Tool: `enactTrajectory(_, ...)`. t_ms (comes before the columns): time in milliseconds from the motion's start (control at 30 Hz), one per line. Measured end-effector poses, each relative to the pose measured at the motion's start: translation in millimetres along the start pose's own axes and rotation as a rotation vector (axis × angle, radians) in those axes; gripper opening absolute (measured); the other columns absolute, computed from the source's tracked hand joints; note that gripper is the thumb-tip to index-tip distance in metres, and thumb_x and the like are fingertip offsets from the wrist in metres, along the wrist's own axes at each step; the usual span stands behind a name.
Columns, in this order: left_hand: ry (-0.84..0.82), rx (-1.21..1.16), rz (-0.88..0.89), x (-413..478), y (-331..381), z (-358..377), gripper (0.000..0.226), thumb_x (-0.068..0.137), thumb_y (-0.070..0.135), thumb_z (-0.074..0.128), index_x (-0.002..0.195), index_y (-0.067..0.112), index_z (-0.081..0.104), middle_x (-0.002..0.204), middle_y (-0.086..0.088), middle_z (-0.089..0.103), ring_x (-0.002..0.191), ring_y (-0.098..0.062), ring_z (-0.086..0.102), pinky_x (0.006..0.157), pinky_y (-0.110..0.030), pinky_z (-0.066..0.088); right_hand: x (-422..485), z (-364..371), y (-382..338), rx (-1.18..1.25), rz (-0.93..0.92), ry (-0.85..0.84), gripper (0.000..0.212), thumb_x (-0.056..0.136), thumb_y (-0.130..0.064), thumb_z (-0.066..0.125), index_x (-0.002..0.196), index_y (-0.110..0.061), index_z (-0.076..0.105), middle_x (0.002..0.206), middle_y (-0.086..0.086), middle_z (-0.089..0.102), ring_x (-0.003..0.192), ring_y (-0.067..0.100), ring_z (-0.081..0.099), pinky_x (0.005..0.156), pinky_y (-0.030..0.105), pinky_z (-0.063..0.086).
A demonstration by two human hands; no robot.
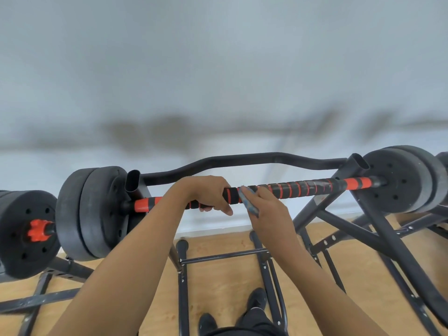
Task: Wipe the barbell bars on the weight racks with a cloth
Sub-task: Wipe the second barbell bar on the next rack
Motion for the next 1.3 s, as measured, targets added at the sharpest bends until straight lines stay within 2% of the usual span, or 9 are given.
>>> enactTrajectory(100, -0.102, -0.089, -0.013, 2, 0, -3, 0.029, 0.087, 0.036, 0.082, 0.1, 0.016, 0.065, 0.073, -0.002, 0.067, 0.056, -0.013, 0.062, 0.062, -0.03, 0.058, -21, 3, 11, 0.015, 0.032, -0.029, 0.053, 0.087, -0.005, 0.074, 0.137, -0.019, 0.062, 0.082, -0.005, 0.049, 0.066, 0.015, 0.052, 0.056, 0.035, 0.056)
enactTrajectory(467, -0.147, -0.157, -0.021, 2, -1, -4, 0.034, 0.086, 0.037, 0.083, 0.105, 0.014, 0.066, 0.075, -0.004, 0.069, 0.059, -0.016, 0.063, 0.067, -0.033, 0.059, 52, -24, 19, -0.14, 0.096, -0.053, 0.015, 0.098, -0.026, 0.052, 0.091, -0.027, 0.065, 0.079, -0.006, 0.048, 0.068, 0.013, 0.053, 0.063, 0.029, 0.054)
enactTrajectory(600, -0.18, -0.198, -0.038, 4, -4, -2, 0.035, 0.087, 0.037, 0.083, 0.108, 0.015, 0.065, 0.076, -0.004, 0.068, 0.06, -0.016, 0.062, 0.066, -0.032, 0.058, 35, -11, 12, -0.163, 0.111, -0.048, 0.016, 0.098, -0.028, 0.055, 0.109, -0.025, 0.066, 0.092, -0.007, 0.048, 0.07, 0.013, 0.058, 0.065, 0.031, 0.057)
enactTrajectory(767, -0.219, -0.23, -0.042, 2, 2, -3, 0.044, 0.086, 0.047, 0.082, 0.109, 0.013, 0.067, 0.08, -0.005, 0.071, 0.061, -0.018, 0.064, 0.07, -0.032, 0.059, 0, -9, 10, -0.115, 0.074, -0.066, 0.046, 0.099, -0.021, 0.057, 0.145, -0.023, 0.047, 0.115, -0.004, 0.054, 0.083, 0.016, 0.061, 0.071, 0.03, 0.058)
enactTrajectory(867, 0.057, -0.083, 0.037, -8, 8, -6, 0.044, 0.079, 0.061, 0.083, 0.1, 0.027, 0.065, 0.084, 0.007, 0.072, 0.068, -0.013, 0.072, 0.07, -0.027, 0.059, 1, -9, 13, -0.105, 0.088, -0.067, 0.047, 0.1, -0.021, 0.056, 0.146, -0.025, 0.047, 0.118, -0.004, 0.056, 0.088, 0.017, 0.063, 0.074, 0.03, 0.059)
enactTrajectory(967, 0.477, 0.402, 0.031, -25, 18, 3, 0.043, 0.084, 0.07, 0.071, 0.098, 0.033, 0.054, 0.086, 0.014, 0.063, 0.076, -0.01, 0.063, 0.065, -0.021, 0.045, 11, -12, 14, -0.086, 0.1, -0.096, 0.036, 0.1, -0.026, 0.053, 0.136, -0.029, 0.05, 0.107, -0.006, 0.059, 0.088, 0.016, 0.062, 0.075, 0.03, 0.057)
enactTrajectory(1067, 0.715, 0.642, 0.006, -30, 28, 34, 0.033, 0.096, 0.057, 0.06, 0.109, 0.028, 0.051, 0.088, 0.01, 0.062, 0.071, -0.012, 0.058, 0.066, -0.026, 0.051, 19, -10, 14, -0.109, 0.102, -0.092, 0.024, 0.1, -0.031, 0.052, 0.124, -0.03, 0.05, 0.095, -0.006, 0.062, 0.083, 0.016, 0.062, 0.071, 0.029, 0.056)
enactTrajectory(1200, 0.803, 0.63, -0.065, -25, 28, 42, 0.035, 0.095, 0.051, 0.064, 0.114, 0.023, 0.055, 0.082, 0.007, 0.062, 0.064, -0.013, 0.057, 0.064, -0.026, 0.051, 5, -5, 17, -0.077, 0.131, -0.131, 0.044, 0.104, -0.027, 0.049, 0.147, -0.031, 0.04, 0.106, -0.001, 0.066, 0.09, 0.018, 0.065, 0.082, 0.031, 0.058)
enactTrajectory(1300, 0.721, 0.609, -0.094, -19, 27, 33, 0.034, 0.097, 0.055, 0.058, 0.113, 0.025, 0.052, 0.078, 0.01, 0.056, 0.066, -0.012, 0.057, 0.07, -0.025, 0.054, -7, -5, 26, -0.023, 0.157, -0.122, 0.056, 0.104, -0.023, 0.049, 0.156, -0.036, 0.031, 0.095, -0.003, 0.058, 0.082, 0.016, 0.058, 0.075, 0.03, 0.054)
Point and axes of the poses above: each hand's wrist, its own x-axis towards the middle knuckle, its own z-axis out of the palm, y = z × x, the point moved 4 cm from there along x, towards the middle knuckle
